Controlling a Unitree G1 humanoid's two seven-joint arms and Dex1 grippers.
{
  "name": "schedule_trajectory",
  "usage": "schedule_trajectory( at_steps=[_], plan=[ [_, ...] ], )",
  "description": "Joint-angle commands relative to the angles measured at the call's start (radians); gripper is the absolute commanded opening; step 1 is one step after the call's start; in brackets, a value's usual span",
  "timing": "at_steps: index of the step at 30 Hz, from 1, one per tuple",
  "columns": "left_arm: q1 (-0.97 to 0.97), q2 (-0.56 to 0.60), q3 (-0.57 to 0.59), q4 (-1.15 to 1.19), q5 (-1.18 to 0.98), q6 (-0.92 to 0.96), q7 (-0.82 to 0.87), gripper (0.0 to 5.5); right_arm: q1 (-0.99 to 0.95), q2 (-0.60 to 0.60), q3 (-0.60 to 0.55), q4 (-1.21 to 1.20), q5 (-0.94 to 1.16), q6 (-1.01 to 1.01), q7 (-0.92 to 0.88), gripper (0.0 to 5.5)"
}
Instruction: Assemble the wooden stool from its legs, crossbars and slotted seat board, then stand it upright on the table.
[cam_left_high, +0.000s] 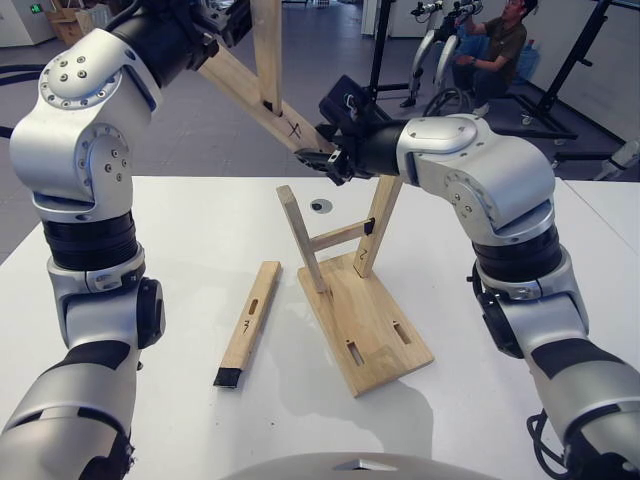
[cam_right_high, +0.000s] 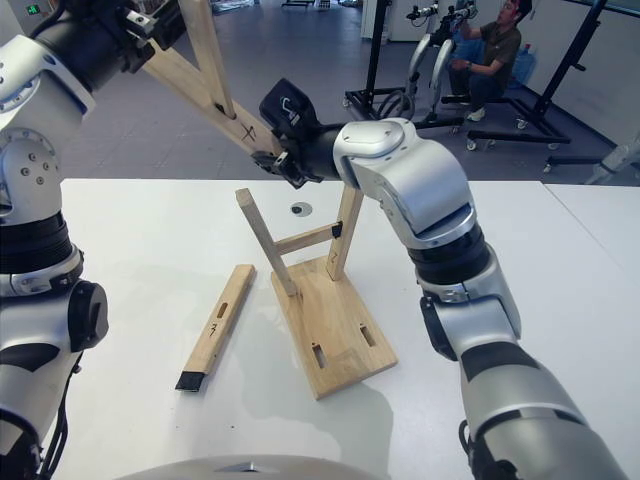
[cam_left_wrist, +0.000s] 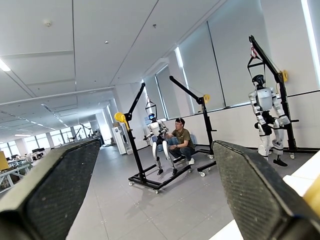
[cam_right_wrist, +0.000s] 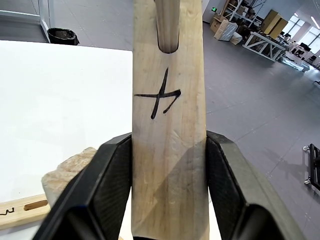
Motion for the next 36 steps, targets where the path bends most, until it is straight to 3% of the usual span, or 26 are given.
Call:
schedule_trajectory(
  at_steps=[1,15,26,30,36],
  plan=[
    [0.015,-0.008,-0.010,-0.014,-0.004,0.025,0.005,4.07,-0.021,0.012,-0.015,-0.008,0.000,0.015,-0.003,2.05],
    [0.003,-0.005,0.001,-0.004,-0.003,0.027,0.009,4.07,-0.016,0.009,-0.025,-0.003,-0.012,0.017,-0.005,2.05],
    [-0.078,0.065,0.159,0.126,-0.005,-0.019,0.077,4.07,-0.020,-0.030,-0.053,0.021,-0.016,0.001,0.011,2.05],
    [0.002,0.046,0.276,0.034,-0.120,0.088,0.109,4.07,-0.029,-0.092,-0.149,0.025,0.028,0.036,0.053,2.05],
    [0.198,0.016,0.401,-0.131,-0.337,0.257,0.121,4.07,0.025,-0.194,-0.391,-0.046,0.226,0.151,0.175,2.05]
  ],
)
